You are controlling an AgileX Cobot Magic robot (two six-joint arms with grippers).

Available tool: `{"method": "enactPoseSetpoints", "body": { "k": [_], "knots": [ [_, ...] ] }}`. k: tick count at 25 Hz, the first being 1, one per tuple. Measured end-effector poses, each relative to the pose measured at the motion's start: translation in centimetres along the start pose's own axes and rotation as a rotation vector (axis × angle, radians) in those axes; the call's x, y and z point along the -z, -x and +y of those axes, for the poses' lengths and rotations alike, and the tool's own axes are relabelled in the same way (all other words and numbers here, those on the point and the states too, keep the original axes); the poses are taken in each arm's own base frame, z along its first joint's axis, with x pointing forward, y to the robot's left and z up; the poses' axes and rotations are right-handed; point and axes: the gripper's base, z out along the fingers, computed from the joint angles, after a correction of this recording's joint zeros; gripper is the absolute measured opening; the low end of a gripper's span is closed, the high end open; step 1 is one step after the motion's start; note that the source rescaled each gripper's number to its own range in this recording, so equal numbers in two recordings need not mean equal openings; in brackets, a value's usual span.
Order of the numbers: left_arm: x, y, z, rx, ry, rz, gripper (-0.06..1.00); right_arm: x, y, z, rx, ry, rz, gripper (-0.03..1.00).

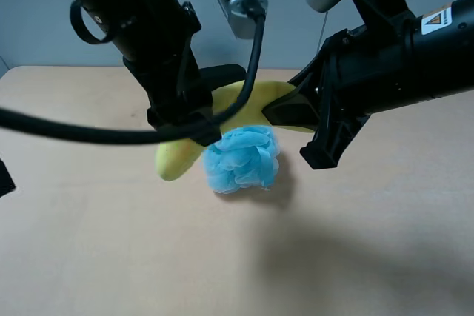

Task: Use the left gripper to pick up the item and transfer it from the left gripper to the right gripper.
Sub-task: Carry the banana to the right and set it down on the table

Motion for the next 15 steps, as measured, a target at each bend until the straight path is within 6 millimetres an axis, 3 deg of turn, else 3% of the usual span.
{"method": "enactPoseSetpoints", "body": {
  "k": [6,15],
  "knots": [
    [6.2,-1.1,-0.7,0.113,0.136,-0.054,1.00,0.0,-0.1,0.1,-0.002,0.010,0.010,0.00],
    [15.1,-7.1,-4.9,0.318,0.225,-0.160,1.00,0.0,-0.1,0.1,0.000,0.013,0.013,0.00]
  ]
}}
